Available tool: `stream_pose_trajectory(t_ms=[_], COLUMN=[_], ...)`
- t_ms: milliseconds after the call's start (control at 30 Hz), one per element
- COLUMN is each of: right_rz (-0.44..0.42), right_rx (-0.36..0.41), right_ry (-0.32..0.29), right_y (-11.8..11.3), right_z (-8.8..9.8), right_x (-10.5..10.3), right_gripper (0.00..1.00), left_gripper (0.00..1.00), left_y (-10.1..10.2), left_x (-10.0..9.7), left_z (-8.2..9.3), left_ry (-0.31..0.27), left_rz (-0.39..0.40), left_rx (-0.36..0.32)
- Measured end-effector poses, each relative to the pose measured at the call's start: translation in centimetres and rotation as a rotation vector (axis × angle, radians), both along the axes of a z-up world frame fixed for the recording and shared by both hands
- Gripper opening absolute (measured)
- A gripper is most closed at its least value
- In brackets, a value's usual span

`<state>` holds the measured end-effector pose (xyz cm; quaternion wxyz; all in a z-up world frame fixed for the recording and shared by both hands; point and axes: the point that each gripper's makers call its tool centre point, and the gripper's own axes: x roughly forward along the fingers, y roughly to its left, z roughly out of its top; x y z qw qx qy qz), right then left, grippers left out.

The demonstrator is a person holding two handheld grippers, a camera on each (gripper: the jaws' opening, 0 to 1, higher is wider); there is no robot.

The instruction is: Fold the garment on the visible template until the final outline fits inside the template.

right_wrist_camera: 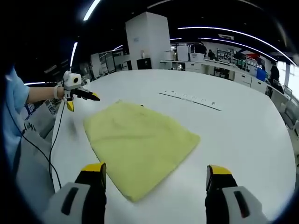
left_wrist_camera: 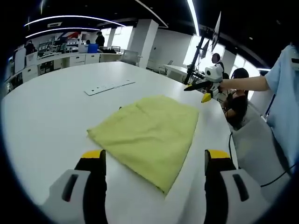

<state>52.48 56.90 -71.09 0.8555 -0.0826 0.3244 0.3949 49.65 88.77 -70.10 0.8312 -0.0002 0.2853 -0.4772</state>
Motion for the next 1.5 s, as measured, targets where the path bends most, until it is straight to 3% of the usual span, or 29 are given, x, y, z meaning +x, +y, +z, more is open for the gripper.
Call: stream_pose_trajectory(t_ms=[400, 767, 933, 1100, 1300, 1400, 1500], right_rz=[-0.027, -0.045, -0.028, -0.027, -0.038, -0.054, -0.061], right_rx=[0.022, 0.019, 0.015, 0.005, 0.010, 0.027, 0.028], right_ry=[0.052, 0.065, 0.076, 0.086, 0.116, 0.129, 0.140], right_y=[-0.8, -1.6, -1.2, -0.9, -0.6, -0.4, -0.4], right_z=[-1.4, -1.6, -2.2, -3.0, -4.2, -4.6, -5.1], right_x=[-3.6, -4.4, -4.9, -5.3, -5.6, -5.7, -5.7], right_gripper=[0.79, 0.76, 0.65, 0.46, 0.27, 0.22, 0.18], left_gripper=[0.77, 0.74, 0.65, 0.55, 0.44, 0.34, 0.31], left_y=[0.1, 1.0, 1.1, 1.2, 1.3, 1.3, 1.2], left_x=[-3.5, -4.5, -5.0, -5.4, -5.2, -5.3, -5.1], left_z=[-1.0, -1.9, -2.5, -4.1, -4.9, -5.4, -5.5], left_ry=[0.029, 0.050, 0.066, 0.111, 0.116, 0.156, 0.156], left_rz=[0.001, 0.027, 0.041, 0.064, 0.106, 0.124, 0.132], left_rx=[-0.032, -0.027, -0.038, -0.028, -0.031, -0.046, -0.053])
